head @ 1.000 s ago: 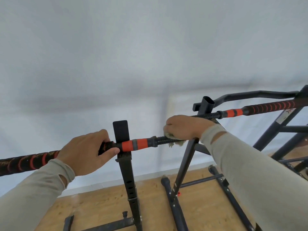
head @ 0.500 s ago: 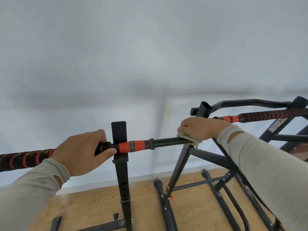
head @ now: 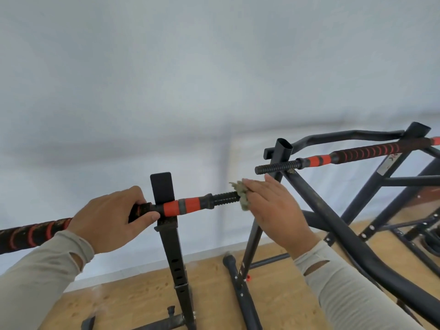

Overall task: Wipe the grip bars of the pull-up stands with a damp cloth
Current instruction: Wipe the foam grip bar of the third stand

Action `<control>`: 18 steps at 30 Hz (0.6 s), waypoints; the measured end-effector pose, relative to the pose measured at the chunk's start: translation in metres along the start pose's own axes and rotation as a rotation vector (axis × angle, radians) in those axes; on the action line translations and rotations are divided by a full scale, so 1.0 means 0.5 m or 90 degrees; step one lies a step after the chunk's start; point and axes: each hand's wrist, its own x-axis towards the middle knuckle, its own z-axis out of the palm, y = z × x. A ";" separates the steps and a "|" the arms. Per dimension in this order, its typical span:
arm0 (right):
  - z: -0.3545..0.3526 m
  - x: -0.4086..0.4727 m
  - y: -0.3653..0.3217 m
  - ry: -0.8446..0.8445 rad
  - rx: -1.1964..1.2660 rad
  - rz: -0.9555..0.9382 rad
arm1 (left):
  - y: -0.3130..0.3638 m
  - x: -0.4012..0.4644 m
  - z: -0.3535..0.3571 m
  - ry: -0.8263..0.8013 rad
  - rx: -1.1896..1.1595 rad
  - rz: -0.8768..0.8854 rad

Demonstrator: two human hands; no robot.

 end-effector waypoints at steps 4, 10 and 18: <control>0.003 -0.029 0.010 0.064 -0.011 0.108 | 0.005 -0.002 -0.005 -0.006 0.002 0.000; 0.043 0.029 -0.108 0.102 -0.001 0.017 | 0.001 0.000 -0.002 -0.007 0.002 0.000; -0.012 -0.010 -0.002 0.043 -0.035 0.032 | -0.005 0.004 0.000 -0.013 -0.007 -0.001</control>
